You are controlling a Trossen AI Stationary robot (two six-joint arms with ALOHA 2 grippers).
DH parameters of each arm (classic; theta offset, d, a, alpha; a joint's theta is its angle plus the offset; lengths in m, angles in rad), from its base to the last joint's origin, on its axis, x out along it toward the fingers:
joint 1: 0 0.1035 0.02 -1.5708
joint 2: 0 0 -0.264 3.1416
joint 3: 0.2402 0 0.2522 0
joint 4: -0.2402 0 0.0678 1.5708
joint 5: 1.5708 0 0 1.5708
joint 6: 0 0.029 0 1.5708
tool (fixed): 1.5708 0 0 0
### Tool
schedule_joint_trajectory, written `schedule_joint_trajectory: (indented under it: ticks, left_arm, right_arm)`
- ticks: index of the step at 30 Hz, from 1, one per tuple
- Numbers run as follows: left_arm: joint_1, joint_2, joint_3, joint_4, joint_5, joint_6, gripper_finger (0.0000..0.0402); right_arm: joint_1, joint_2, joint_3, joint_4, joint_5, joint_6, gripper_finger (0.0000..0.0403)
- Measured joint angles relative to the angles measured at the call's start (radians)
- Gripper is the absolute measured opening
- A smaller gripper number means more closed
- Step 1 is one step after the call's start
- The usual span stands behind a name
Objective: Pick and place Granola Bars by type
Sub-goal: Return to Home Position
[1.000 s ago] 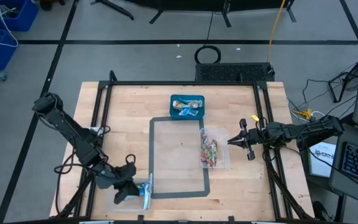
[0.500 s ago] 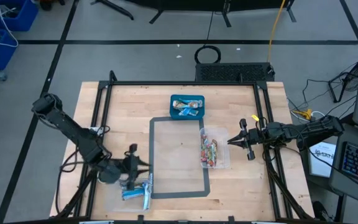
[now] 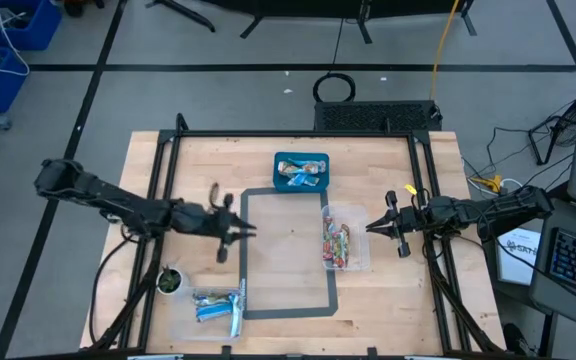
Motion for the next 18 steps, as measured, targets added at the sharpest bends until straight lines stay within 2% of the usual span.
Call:
schedule_joint_trajectory:
  ticks: [4, 10, 14, 18]
  left_arm:
    - [0.06, -0.134, -0.128, 0.138, 0.026, 0.081, 0.0078]
    - [0.146, -0.352, -0.358, 0.331, 0.026, 0.041, 0.0078]
    - [0.17, -0.46, -0.362, 0.258, 0.028, 0.043, 0.0078]
    - [0.176, -0.511, -0.361, 0.212, 0.03, 0.074, 0.0078]
  right_arm:
    - [0.0, 0.0, 0.0, 0.0, 0.0, 0.0, 0.002]
    - [0.0, 0.0, 0.0, 0.0, 0.0, 0.0, 0.002]
    - [0.0, 0.0, 0.0, 0.0, 0.0, 0.0, 0.002]
    - [0.0, 0.0, 0.0, 0.0, 0.0, 0.0, 0.002]
